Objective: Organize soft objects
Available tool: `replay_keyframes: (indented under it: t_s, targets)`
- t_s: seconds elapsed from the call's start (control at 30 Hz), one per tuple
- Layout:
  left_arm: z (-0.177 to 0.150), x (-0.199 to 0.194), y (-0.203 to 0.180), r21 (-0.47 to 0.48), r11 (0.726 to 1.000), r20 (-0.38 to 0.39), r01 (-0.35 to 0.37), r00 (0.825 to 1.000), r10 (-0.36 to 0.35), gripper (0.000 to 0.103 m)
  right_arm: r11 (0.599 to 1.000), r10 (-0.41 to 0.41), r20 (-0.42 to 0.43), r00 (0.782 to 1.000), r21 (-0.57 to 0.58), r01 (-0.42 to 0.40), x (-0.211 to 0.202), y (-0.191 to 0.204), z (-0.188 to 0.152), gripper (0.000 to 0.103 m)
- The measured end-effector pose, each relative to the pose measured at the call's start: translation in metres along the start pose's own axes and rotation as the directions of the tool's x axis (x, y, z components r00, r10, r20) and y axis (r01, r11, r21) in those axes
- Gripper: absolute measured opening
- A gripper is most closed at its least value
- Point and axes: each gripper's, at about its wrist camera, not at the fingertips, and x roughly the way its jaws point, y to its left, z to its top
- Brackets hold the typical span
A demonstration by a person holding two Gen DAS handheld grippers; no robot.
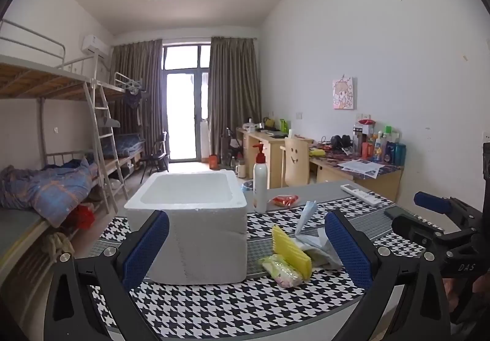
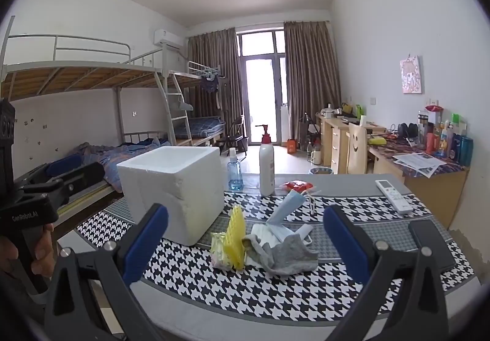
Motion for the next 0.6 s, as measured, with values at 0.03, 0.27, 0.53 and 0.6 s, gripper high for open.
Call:
replay_keyframes:
  t_s: [0.03,0.27,0.53,0.6]
  targets:
    - [0.0005,-0.0004,0.0003,-0.001,1.000,0.003,-0.003,1.000,0.003,0.102,1.000,0.000,0.001,1.000,0.000,0.000,0.0000,-0.0001,0.0004,0.102]
    - [0.0000,-0.0003,0.0009,-0.007,1.000,0.005,0.001,1.000,-0.001,0.102,1.000,-0.004,0.001,1.000,0.002,0.004,0.0008,0.0005,-0.0015,0.102]
    - [-0.0004,0.0007,-0.0013,0.001,1.000,0.003,-0.003,1.000,0.003,0.102,1.000,-0.003,0.008,1.000,0.001,0.003,-0.0002,-0.0013,-0.0016,0.102]
    - [-0.0012,0.0002,-0.0011,-0.001,1.000,0.005,-0.006,1.000,0.006,0.102,1.000,-0.003,0.009,1.000,0.002,0.003,-0.0004,-0.0015,-0.0018,0.102]
